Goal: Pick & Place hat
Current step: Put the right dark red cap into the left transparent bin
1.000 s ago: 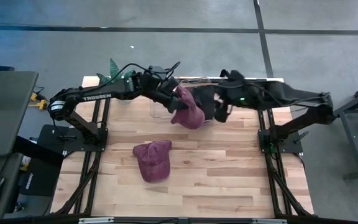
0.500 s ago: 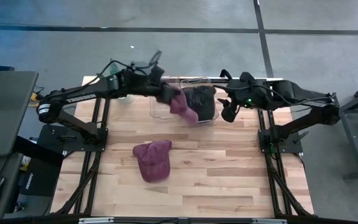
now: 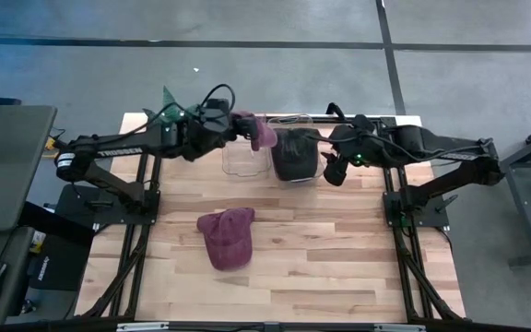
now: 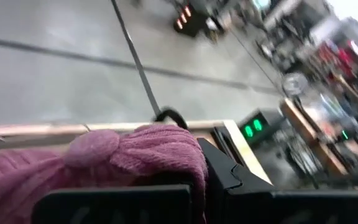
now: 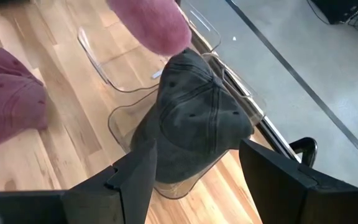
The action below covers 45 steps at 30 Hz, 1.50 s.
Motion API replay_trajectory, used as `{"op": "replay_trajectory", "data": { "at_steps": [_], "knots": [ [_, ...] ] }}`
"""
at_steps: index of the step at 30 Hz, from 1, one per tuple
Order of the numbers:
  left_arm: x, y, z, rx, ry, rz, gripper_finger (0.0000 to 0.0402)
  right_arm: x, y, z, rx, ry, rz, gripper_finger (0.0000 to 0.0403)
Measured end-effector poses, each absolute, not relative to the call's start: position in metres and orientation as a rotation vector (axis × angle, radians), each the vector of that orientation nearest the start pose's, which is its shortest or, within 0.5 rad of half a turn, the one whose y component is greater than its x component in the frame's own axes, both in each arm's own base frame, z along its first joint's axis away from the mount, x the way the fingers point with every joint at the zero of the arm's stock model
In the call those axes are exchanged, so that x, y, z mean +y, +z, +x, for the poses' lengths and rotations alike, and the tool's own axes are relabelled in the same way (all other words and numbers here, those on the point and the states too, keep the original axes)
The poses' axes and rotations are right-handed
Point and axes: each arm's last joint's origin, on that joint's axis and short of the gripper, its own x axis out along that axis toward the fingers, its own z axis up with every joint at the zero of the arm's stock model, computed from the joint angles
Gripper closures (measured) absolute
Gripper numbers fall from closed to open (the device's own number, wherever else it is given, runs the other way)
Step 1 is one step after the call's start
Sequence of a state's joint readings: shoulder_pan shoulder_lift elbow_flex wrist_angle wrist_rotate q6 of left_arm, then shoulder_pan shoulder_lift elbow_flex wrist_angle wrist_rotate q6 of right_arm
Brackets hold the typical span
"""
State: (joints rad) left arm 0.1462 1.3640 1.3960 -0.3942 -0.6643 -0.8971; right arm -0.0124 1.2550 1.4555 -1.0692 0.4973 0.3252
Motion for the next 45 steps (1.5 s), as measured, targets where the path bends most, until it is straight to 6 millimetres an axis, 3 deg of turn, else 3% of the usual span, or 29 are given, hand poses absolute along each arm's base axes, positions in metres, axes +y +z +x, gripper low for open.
{"op": "replay_trajectory", "data": {
  "at_steps": [10,17,25,38,45],
  "knots": [
    [0.058,0.395,0.284,-0.109,1.082,-0.704,0.0401,-0.017,0.392,0.228,0.734,-0.619,0.105,0.0178],
    [0.061,0.376,0.302,-0.075,1.166,-0.646,0.0401,-0.017,0.392,0.228,0.732,-0.613,0.109,0.0178],
    [0.063,0.347,0.308,0.048,1.265,-0.615,0.0401,-0.016,0.392,0.229,0.735,-0.598,0.117,0.0178],
    [0.063,0.335,0.303,0.12,1.346,-0.585,0.0401,-0.016,0.392,0.229,0.738,-0.595,0.118,0.0178],
    [0.062,0.341,0.296,0.098,1.366,-0.566,0.0401,-0.016,0.392,0.228,0.741,-0.591,0.118,0.0178]
  ]
}}
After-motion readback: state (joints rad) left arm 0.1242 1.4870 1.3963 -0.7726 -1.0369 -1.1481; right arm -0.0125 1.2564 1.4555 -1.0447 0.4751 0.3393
